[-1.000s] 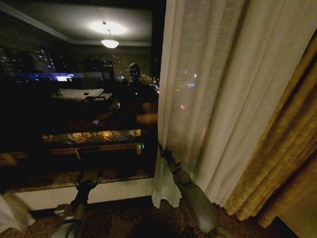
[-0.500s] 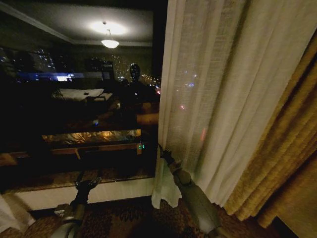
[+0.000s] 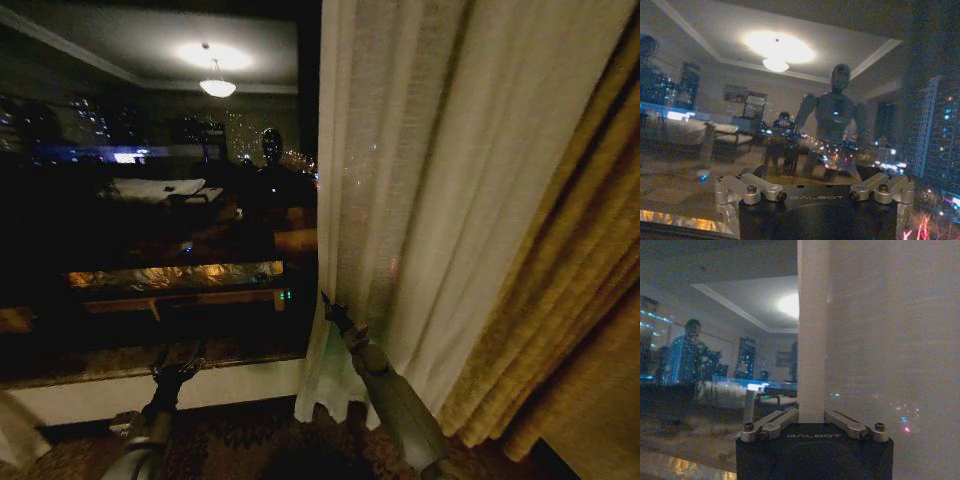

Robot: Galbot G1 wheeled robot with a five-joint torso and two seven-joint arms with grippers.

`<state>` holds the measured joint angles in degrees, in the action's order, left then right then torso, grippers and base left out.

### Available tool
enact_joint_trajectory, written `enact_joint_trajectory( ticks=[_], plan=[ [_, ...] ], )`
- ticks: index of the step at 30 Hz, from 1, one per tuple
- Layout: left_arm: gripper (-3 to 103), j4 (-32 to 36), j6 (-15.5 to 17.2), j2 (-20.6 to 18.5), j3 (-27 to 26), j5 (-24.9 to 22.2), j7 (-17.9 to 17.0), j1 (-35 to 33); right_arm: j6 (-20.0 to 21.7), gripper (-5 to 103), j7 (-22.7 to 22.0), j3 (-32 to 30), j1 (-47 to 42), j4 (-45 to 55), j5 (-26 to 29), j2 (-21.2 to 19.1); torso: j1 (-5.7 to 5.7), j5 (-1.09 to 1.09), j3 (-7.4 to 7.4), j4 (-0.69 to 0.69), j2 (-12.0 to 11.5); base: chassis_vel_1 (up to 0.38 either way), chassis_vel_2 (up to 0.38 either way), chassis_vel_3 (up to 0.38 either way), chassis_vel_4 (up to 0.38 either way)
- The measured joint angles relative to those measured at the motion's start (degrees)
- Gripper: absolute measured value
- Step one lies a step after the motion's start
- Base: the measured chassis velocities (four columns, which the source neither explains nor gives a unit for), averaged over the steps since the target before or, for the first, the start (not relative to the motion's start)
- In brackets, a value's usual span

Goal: Open the curtains by pulling them apart, changing their state from closed to fully open.

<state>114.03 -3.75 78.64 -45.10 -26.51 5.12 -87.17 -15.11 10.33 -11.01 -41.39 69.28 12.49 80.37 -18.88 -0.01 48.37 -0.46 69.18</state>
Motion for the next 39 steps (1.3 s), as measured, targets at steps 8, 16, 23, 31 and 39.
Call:
enact_joint_trajectory(
  ticks=[8,16,23,31,39],
  plan=[
    [100,0.00,0.00,0.00,0.00,0.00,0.00,0.00,-0.46,0,0.23,-0.04,0.02,-0.27,-0.11,0.03,0.01,0.00,-0.01,0.00,0.01,-0.339,-0.322,0.328,0.337],
    [100,0.00,0.00,0.00,0.00,0.00,0.00,0.00,-1.98,0,-0.02,-0.04,-0.02,-0.65,0.35,-0.10,0.01,0.03,0.00,-0.01,0.01,-0.352,-0.359,0.346,0.353],
    [100,0.01,0.00,0.02,0.01,0.00,0.03,0.00,-4.79,0,0.19,0.30,0.53,-1.01,-1.55,0.14,0.00,0.04,0.01,-0.03,0.00,-0.184,-0.212,0.220,0.190],
    [100,0.00,0.00,-0.01,-0.06,0.00,-0.02,0.00,-5.40,0,-0.93,1.01,0.88,-2.13,-4.86,0.30,0.00,-0.01,0.00,0.04,0.00,0.008,0.014,0.000,-0.011],
    [100,0.00,0.00,0.01,-0.02,0.00,-0.01,0.00,-3.41,0,-8.18,-1.22,4.19,-7.76,-7.92,0.76,0.01,0.03,0.00,-0.01,0.00,0.017,0.015,-0.008,-0.013]
  ],
)
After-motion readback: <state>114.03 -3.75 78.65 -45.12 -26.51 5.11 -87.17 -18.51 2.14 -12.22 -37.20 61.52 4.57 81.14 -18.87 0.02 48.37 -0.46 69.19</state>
